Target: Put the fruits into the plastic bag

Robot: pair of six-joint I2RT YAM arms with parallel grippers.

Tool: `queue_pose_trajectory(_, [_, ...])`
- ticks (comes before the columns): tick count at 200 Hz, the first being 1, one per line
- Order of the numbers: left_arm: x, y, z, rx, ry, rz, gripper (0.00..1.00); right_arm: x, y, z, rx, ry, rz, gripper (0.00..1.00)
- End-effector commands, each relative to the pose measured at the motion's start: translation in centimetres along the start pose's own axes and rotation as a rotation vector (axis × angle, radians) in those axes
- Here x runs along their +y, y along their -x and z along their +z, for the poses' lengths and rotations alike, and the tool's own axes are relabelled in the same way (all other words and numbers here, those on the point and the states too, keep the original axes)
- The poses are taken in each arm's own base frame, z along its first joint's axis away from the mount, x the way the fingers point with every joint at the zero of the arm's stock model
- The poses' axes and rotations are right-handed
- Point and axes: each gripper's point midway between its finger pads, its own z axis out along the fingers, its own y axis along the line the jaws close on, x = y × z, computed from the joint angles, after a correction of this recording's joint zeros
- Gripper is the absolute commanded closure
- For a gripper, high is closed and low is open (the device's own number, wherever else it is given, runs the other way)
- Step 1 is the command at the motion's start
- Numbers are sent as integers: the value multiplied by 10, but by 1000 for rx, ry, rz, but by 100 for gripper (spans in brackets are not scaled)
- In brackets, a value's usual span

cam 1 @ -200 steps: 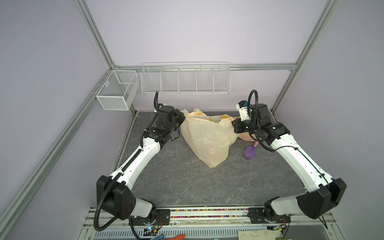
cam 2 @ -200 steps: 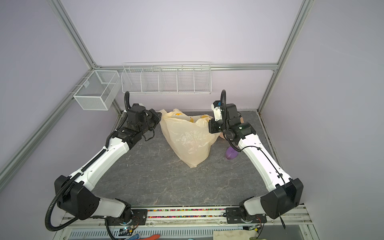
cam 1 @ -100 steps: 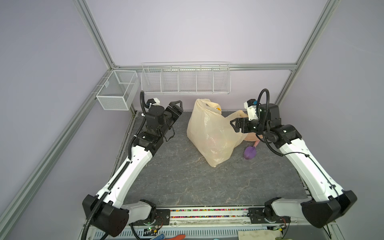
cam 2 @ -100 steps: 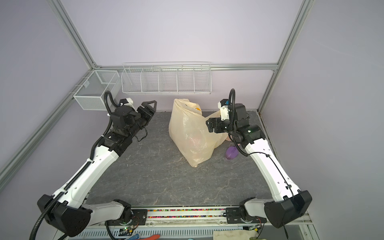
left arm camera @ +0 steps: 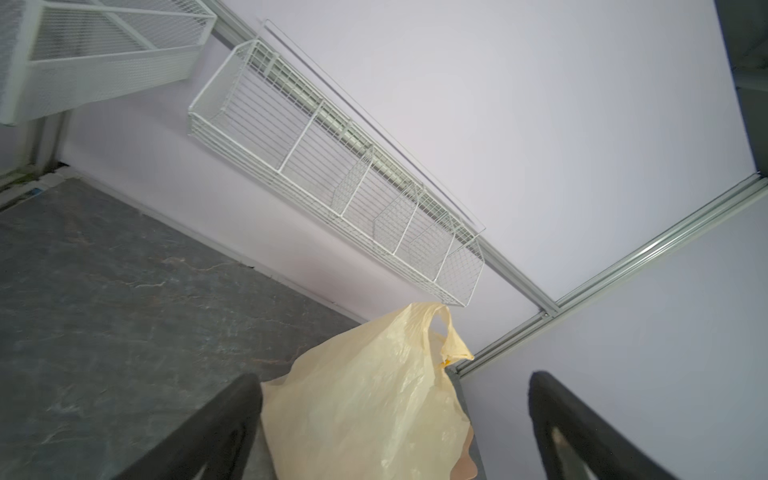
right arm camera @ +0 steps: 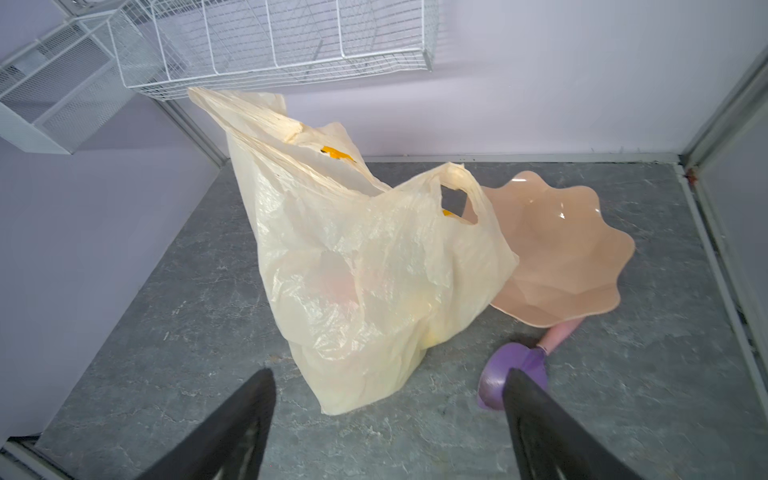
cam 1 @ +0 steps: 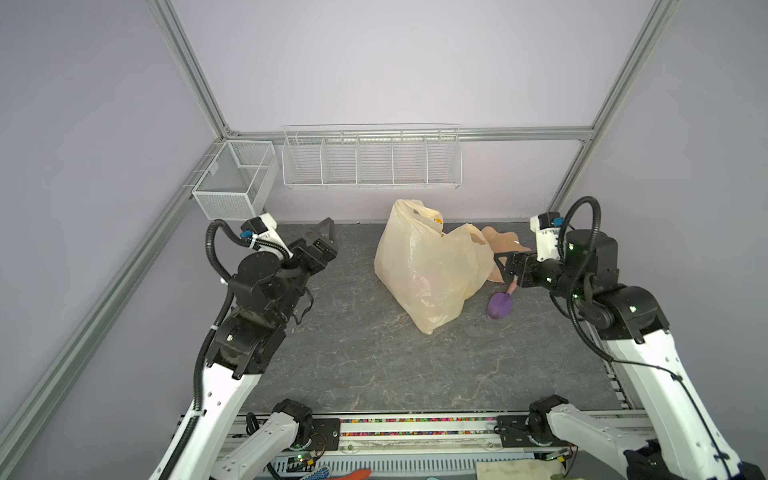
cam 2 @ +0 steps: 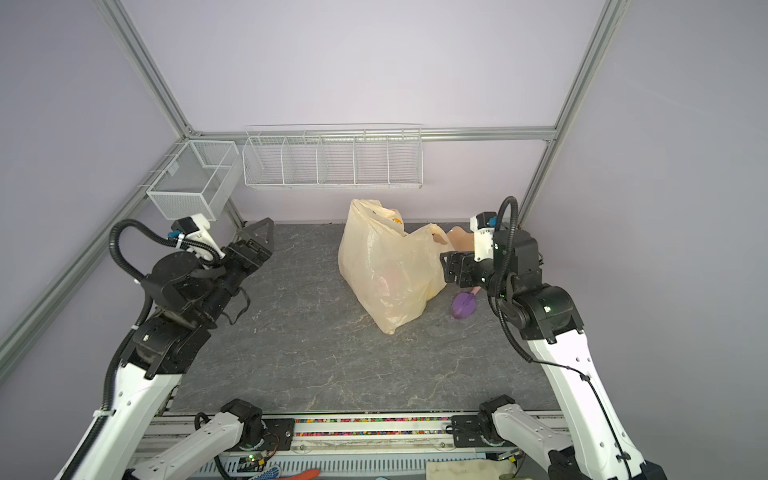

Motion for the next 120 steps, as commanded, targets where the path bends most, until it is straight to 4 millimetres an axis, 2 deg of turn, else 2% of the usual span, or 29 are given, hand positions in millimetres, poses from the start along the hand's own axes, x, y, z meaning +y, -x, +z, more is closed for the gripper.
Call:
queue_pose_trajectory(1, [53, -28, -21, 61, 172, 157, 0, -38, -39, -12, 42, -172, -11, 12])
queue_pose_trajectory(20, [89, -53, -38, 100, 250, 228, 0, -55, -72, -13, 42, -224, 30, 12])
queue_pose_trajectory(36, [125, -74, -45, 111, 342, 278, 0, -72, -109, -1, 58, -277, 53, 11])
queue_pose_trajectory(46, [142, -88, -42, 119, 374, 330, 0, -85, -133, 10, 67, -322, 69, 11])
queue_pose_trajectory(66, [174, -104, -31, 99, 469, 448, 0, -104, -158, 33, -2, -374, 72, 11])
queue_pose_trajectory(83, [193, -107, -19, 40, 529, 532, 0, -119, -168, 48, -64, -429, 34, 11])
queue_pose_trajectory(103, [206, -117, 2, 1, 501, 612, 1, -130, -166, 63, -145, -468, -26, 11])
queue_pose_trajectory(120, [230, -119, 12, -39, 537, 607, 0, -135, -161, 77, -188, -484, -72, 11])
